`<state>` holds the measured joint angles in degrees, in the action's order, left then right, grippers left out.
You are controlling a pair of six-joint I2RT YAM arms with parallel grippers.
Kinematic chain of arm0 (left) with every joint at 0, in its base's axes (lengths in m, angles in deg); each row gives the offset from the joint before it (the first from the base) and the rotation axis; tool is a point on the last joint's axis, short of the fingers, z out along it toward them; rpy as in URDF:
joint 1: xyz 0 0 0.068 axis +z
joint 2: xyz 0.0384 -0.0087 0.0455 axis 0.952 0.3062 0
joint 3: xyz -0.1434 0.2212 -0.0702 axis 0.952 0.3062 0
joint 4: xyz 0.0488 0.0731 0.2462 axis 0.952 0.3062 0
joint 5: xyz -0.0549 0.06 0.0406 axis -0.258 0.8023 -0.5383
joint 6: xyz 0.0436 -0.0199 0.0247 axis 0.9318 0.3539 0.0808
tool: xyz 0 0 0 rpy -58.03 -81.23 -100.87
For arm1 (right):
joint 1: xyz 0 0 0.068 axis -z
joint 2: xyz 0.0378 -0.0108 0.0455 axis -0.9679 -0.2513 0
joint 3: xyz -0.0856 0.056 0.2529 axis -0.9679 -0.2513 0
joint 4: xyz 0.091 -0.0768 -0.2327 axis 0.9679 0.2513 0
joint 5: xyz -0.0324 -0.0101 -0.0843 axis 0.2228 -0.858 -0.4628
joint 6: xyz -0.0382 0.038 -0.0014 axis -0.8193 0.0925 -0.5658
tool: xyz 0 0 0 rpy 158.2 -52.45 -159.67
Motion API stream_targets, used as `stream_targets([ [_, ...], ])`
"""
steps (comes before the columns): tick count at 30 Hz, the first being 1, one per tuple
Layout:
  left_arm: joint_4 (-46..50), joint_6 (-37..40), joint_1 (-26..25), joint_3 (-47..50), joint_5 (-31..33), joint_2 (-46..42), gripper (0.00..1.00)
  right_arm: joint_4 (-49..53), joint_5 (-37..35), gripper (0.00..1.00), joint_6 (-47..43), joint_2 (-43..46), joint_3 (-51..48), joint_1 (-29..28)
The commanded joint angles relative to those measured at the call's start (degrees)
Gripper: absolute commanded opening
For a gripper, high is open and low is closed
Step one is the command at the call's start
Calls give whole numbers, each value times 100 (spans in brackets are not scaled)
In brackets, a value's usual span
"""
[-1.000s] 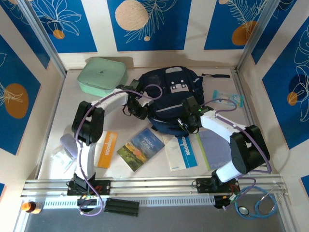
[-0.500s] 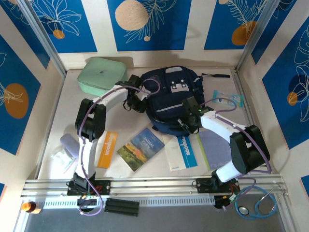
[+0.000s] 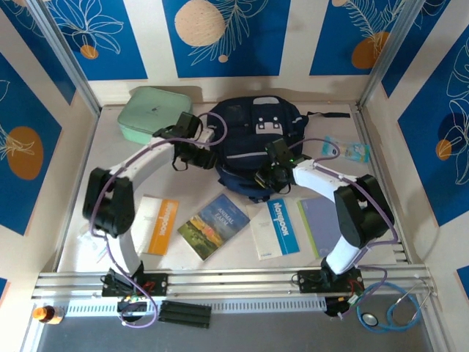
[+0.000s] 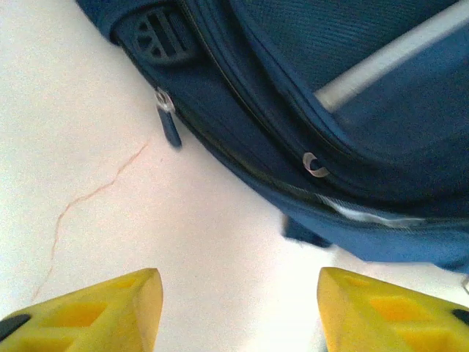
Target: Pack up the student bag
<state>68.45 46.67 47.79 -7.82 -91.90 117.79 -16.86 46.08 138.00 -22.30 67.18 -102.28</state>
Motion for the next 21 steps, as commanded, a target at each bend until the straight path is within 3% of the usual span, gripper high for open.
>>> stream_targets([
  [1, -177, -841, 65, 726, 125, -604, 64, -502, 619, 17, -1050, -129, 331, -1],
  [6, -437, -1488, 59, 1752, -229, -1410, 81, -119, 1028, 48, -2159, 470, 213, 148],
  [9, -607, -1863, 53, 2356, -614, -1676, 84, 595, 871, 57, -2508, 1046, 152, -78],
  [15, -954, -2499, -55, 3368, -879, -1902, 84, 1120, 800, 60, -2633, 1653, -310, -1064],
  [21, -1289, -2807, -240, 3727, -705, -1814, 80, 983, 607, 53, -3142, 742, -49, -2022],
])
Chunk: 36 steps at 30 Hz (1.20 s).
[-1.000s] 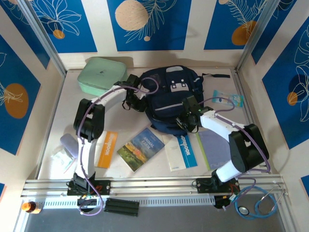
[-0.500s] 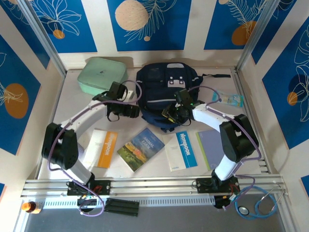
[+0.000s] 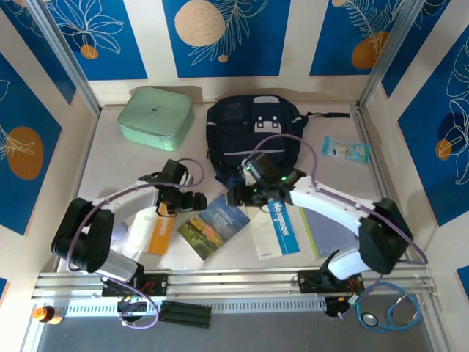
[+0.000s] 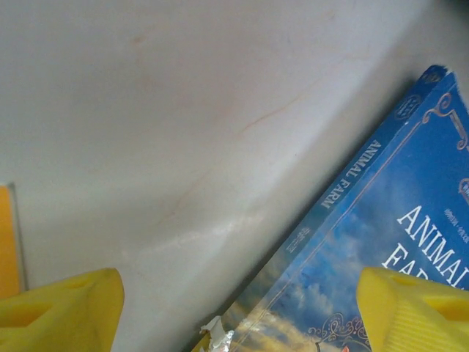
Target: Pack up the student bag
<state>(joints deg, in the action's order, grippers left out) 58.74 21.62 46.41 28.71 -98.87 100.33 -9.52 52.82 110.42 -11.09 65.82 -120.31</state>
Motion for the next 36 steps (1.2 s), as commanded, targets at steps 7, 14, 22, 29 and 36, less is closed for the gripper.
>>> stream_targets([
  [7, -505, -466, -218, 227, -78, 168, 71, 108, -271, 47, -333, -1406, 382, -469],
  [14, -133, -278, -237, 204, -129, 263, 64, -181, -848, 47, -415, -2107, 658, -446],
  [22, -169, -295, -228, 429, -437, 190, 59, -874, -1214, 47, -746, -2679, 1217, -367],
  [29, -353, -568, -116, 506, -663, -120, 59, -1473, -1113, 43, -365, -2655, 1397, -194],
  [36, -608, -964, -8, 742, -863, -74, 57, -1164, -911, 43, -203, -1713, 685, -220],
])
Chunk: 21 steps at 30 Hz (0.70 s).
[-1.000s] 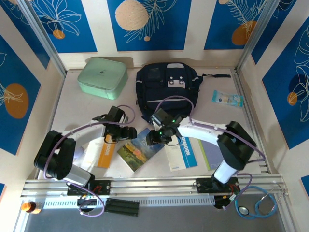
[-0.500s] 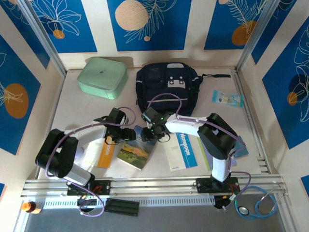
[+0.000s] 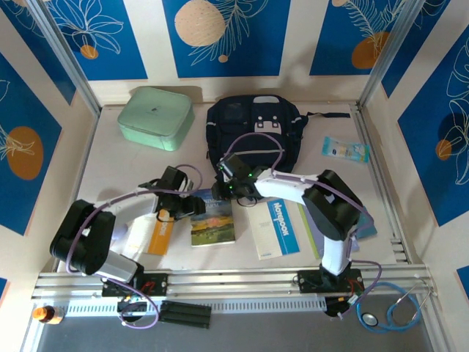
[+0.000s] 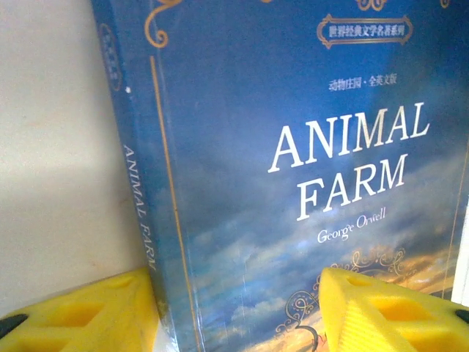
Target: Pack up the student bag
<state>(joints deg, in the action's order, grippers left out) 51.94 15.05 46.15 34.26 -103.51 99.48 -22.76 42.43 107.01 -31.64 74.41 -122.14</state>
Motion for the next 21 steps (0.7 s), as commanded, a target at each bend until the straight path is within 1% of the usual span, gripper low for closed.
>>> stream_targets([
  [1, 14, -377, 27, 220, -422, 25, 56, 220, 169, 43, 135, 367, -249, -55],
  [4, -142, -502, 44, 276, -548, 89, 55, 316, 263, 42, 108, 322, -384, -132],
  [9, -390, -557, 111, 218, -926, 212, 54, 223, 703, 40, 309, 19, -424, -59],
  [12, -357, -477, 149, 172, -995, 210, 55, 414, 628, 39, 387, -238, -279, -31],
  [14, -393, -404, 167, 161, -1152, 199, 55, 514, 573, 39, 436, -367, -215, -7],
  [18, -749, -318, 167, 123, -1810, -69, 55, 515, 554, 39, 433, -518, -196, 11],
  [21, -738, -337, 167, 101, -1937, -424, 54, 371, 584, 39, 441, -489, -287, 37],
])
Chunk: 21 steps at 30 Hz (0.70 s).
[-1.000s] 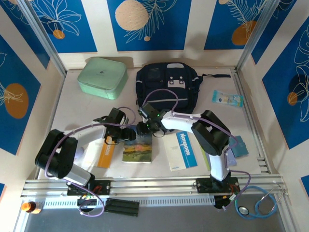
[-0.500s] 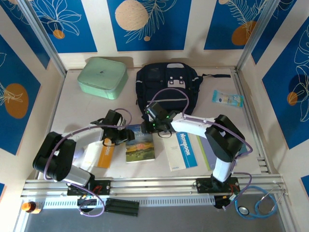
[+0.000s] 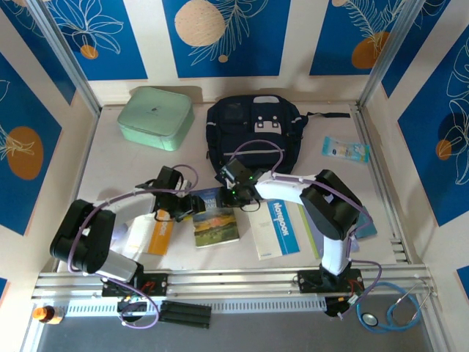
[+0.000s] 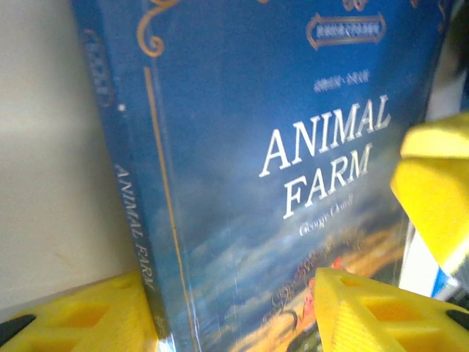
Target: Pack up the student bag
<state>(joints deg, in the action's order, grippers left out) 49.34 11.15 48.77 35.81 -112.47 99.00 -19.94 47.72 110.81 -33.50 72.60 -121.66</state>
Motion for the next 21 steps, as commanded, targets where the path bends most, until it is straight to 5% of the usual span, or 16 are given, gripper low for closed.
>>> stream_targets([
  [1, -432, 53, -95, -54, -1070, -482, 52, 46, 67, 39, 86, -295, -135, 14],
  [15, -1746, -1559, -95, 643, -745, -606, 31, 33, -79, 38, 290, -271, -281, 38],
  [21, -1759, -1613, -77, 641, -424, -570, 19, -5, -230, 38, 233, -214, -310, -22],
])
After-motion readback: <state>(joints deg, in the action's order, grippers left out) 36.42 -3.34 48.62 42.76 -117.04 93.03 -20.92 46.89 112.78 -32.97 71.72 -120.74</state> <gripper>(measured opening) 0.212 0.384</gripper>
